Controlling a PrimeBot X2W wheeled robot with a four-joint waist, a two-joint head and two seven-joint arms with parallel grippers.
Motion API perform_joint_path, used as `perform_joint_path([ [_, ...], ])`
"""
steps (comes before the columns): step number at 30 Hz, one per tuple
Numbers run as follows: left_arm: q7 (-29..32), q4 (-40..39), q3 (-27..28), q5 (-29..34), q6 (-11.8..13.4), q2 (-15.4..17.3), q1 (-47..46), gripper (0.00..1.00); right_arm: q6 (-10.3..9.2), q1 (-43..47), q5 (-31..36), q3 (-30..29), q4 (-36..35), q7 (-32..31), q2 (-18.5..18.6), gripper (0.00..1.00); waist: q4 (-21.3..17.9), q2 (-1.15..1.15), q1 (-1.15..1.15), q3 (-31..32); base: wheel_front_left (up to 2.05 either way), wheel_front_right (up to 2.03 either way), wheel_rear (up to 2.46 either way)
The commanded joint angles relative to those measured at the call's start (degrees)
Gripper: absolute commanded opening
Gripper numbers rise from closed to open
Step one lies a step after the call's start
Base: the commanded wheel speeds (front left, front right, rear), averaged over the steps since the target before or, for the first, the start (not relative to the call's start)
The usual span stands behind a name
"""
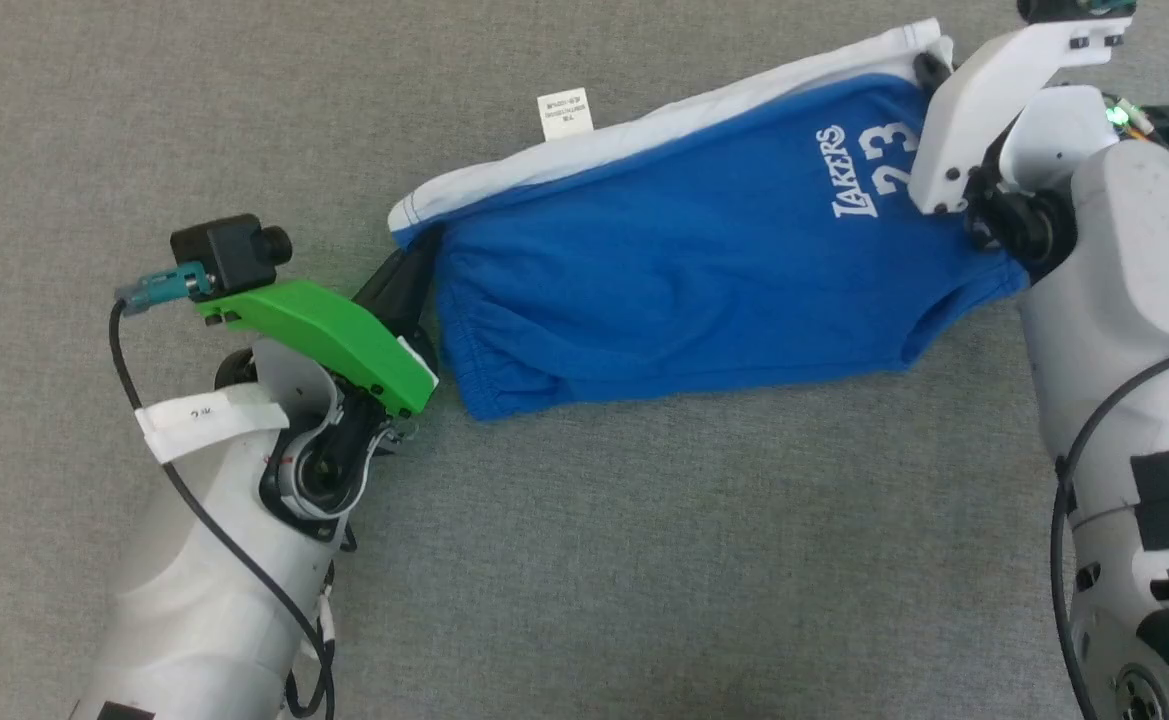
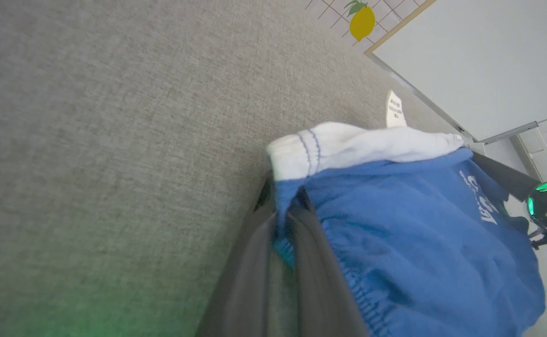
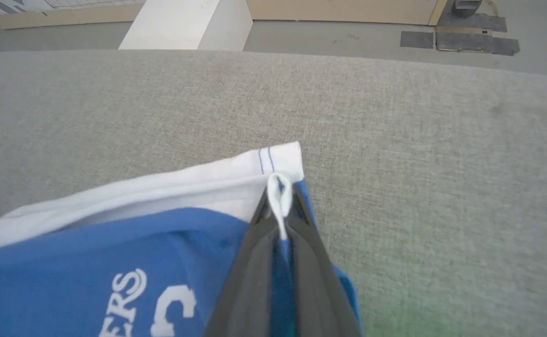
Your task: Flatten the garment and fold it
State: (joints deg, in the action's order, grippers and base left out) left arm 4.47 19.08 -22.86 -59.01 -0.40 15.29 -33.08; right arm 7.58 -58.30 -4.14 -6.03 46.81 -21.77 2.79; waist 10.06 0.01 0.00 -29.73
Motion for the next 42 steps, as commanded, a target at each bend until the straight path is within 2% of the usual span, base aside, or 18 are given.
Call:
perform_joint_path([
  [1,0.98,1.75,-0.49,-0.26,-0.01,-0.16,0.19,1.00,-0.09,-1.23,-1.58,1.22,2.32,3.03,0.10,1.00,-0.24,-0.01,0.00,0.91,0.00,0.00,0.00],
  [7,0.77,-0.02,0.29,0.17,1.59,1.66,1.67,1.00,-0.09,-1.75,-4.25,3.36,3.86,8.36,0.10,1.00,-1.22,-0.01,0.00,4.93,0.00,0.00,0.00],
  [11,-1.76,-2.53,0.78,3.69,4.78,4.56,3.72,1.00,-0.09,-0.70,-0.59,3.27,3.93,10.30,0.60,1.00,-1.93,-0.01,0.00,8.89,0.00,0.00,0.00],
  [15,-7.96,-6.54,-0.86,12.09,7.93,8.25,6.28,1.00,-0.09,1.81,3.81,4.03,4.29,6.62,1.29,1.00,-2.17,-0.01,0.00,12.12,0.00,0.00,0.00],
  [20,-17.10,-10.20,-2.18,19.71,10.02,9.78,11.41,1.00,-0.09,5.88,6.39,4.78,4.39,-3.00,1.83,1.00,-2.15,-0.01,0.00,14.28,0.00,0.00,0.00],
  [27,-19.40,-13.22,-0.32,23.92,10.12,6.93,17.11,1.00,-0.09,10.96,9.77,3.23,0.58,-10.58,2.23,1.00,-0.90,-0.01,0.00,13.81,0.00,0.00,0.00],
  [31,-19.44,-14.13,1.81,25.44,8.80,4.96,18.55,1.00,-0.09,13.70,12.15,3.04,-1.10,-12.43,1.97,1.00,-0.15,-0.01,0.00,12.80,0.00,0.00,0.00],
  [32,-19.45,-13.70,2.40,26.09,7.49,3.78,19.13,1.00,-0.09,15.39,13.17,2.91,-1.65,-13.28,1.56,1.00,0.24,-0.01,0.00,12.22,0.00,0.00,0.00],
  [37,-19.45,-11.98,2.84,26.12,5.86,2.69,18.81,1.00,-0.09,17.09,13.30,3.08,-1.73,-14.16,1.07,0.98,0.55,-0.01,0.00,11.93,0.00,0.00,0.00],
  [38,-19.41,-11.51,2.69,25.86,5.51,2.52,18.67,1.00,-0.09,17.22,13.00,3.14,-1.87,-14.06,0.98,0.24,0.56,-0.01,0.00,12.00,0.00,0.00,0.00],
  [39,-19.11,-11.19,2.57,25.56,5.32,2.38,18.55,1.00,-0.09,17.27,12.71,3.25,-2.08,-13.85,0.93,0.00,0.53,-0.01,0.00,12.08,0.00,0.00,0.00],
  [42,-15.88,-11.25,1.84,23.80,4.92,1.65,17.97,1.00,-0.09,17.31,11.26,3.53,-2.70,-13.38,0.89,0.00,0.27,-0.01,0.00,12.64,0.00,0.00,0.00],
])
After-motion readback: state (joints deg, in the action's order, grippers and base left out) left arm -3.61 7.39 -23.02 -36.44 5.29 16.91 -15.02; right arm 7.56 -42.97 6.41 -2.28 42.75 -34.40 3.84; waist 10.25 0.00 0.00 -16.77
